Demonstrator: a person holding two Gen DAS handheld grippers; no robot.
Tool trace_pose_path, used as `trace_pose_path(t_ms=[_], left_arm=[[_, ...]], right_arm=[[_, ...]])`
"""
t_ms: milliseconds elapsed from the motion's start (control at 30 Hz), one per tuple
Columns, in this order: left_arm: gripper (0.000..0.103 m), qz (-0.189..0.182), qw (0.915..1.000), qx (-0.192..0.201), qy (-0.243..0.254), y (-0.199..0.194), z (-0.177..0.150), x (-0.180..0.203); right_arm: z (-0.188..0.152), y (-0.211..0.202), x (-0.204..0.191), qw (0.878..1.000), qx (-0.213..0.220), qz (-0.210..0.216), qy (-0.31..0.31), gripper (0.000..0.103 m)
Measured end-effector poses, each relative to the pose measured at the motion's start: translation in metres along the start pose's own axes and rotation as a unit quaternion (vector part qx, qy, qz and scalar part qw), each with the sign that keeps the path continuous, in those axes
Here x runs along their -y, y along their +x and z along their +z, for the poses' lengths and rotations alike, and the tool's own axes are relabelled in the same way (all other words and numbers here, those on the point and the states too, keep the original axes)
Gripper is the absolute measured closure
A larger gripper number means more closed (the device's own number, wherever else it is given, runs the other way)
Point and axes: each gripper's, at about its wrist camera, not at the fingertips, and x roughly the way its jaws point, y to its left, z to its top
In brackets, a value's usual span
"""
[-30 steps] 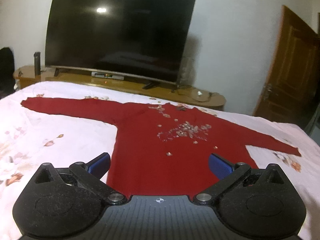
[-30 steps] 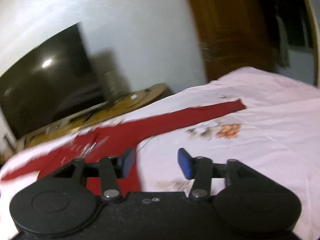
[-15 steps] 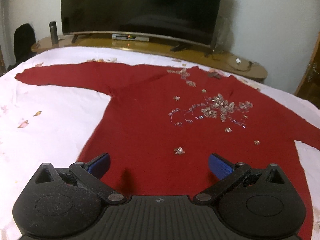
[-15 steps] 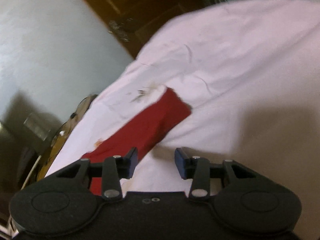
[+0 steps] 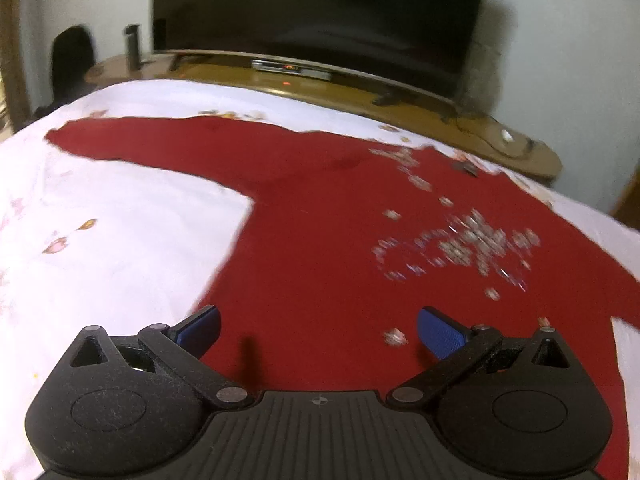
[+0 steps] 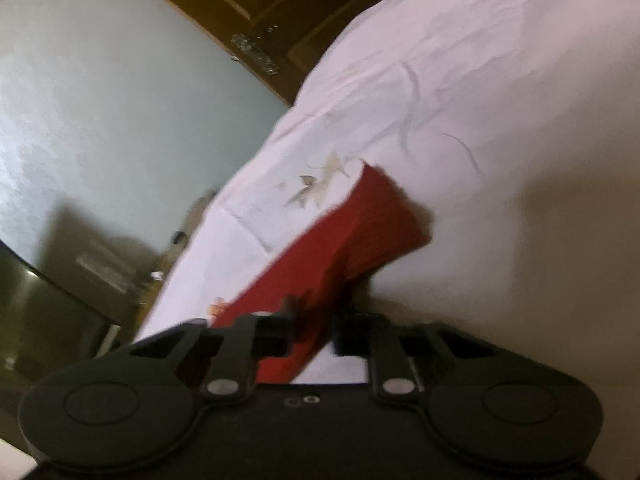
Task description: Fold small clothes
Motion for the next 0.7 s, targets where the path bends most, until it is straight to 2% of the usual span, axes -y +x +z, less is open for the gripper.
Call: trace_pose_path(t_ms=[67,167,233,367,533,700], left_arm=[[0.000,-0.001,1.0000,-0.006,-0.005,0.006,0.005,-0.011],[0.000,0.028,0.9992,-0.017,0.023,0.017,0.009,-0.021],[0.000,0.026,0.9990,-0.017,0.031,0.023,0.010,-0.031],[0.000,0.013,0.9997,-0.007,0.021,0.034,0.016,-0.056],[0.000,-0.003,0.9997,-0.011,0.020,0.044,0.024,-0.092],[0.000,-0.018,0.9996,0.000,0.020,0.044,0.030,-0.134]], right_arm=[[0.004,-0.001,-0.009,1.000,0.005,-0.023,-0.014,0.096],[0.006,-0.006,-0.037,0.994,0.013,-0.062,-0.085,0.096],[0.001,-0.012,-0.060,0.989,0.022,-0.061,-0.132,0.096],[-0.018,-0.032,-0.121,0.976,0.037,-0.031,-0.213,0.096],[-0.077,-0.042,-0.220,0.951,0.030,0.020,-0.307,0.096],[-0.171,-0.030,-0.313,0.922,-0.011,0.084,-0.377,0.096]])
